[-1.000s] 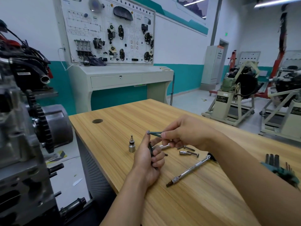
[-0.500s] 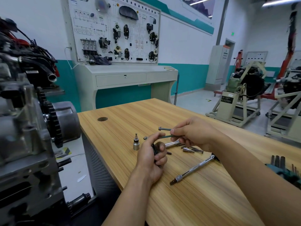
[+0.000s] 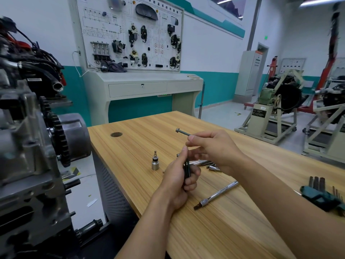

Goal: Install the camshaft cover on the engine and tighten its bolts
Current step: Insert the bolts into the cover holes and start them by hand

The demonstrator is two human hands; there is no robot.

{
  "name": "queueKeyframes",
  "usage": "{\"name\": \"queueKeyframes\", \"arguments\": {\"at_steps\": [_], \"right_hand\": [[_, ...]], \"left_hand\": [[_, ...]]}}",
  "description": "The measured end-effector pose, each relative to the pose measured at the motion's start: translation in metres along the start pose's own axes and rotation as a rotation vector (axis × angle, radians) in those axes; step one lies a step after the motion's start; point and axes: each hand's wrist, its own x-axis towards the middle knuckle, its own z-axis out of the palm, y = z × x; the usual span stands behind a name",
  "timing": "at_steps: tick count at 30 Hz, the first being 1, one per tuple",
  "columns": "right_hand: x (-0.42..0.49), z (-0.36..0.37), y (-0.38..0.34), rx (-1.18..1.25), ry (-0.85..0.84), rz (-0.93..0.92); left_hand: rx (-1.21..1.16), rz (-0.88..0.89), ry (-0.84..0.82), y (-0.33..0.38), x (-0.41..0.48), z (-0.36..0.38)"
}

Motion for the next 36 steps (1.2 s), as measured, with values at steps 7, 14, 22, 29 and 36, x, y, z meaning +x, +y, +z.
{"name": "queueKeyframes", "arguments": {"at_steps": [7, 14, 22, 29, 36], "right_hand": [[-0.001, 0.001, 0.002, -0.113, 0.038, -0.029], [-0.030, 0.036, 0.036, -0.396, 0.145, -0.288], [-0.044, 0.045, 0.042, -1.019, 0.108, -0.502], [0.030, -0.041, 0.033, -0.760, 0.307, -0.326], [0.052, -0.065, 0.074, -1.058, 0.060, -0.133]], "left_hand": [[-0.274, -0.058, 0.112, 0.003, 0.004, -0.007], [-0.496, -0.076, 0.173, 0.005, 0.007, -0.013], [-0.418, -0.234, 0.142, 0.005, 0.004, -0.013], [-0.497, -0.129, 0.218, 0.009, 0.004, -0.011], [-0.408, -0.111, 0.170, 0.008, 0.004, -0.011]]}}
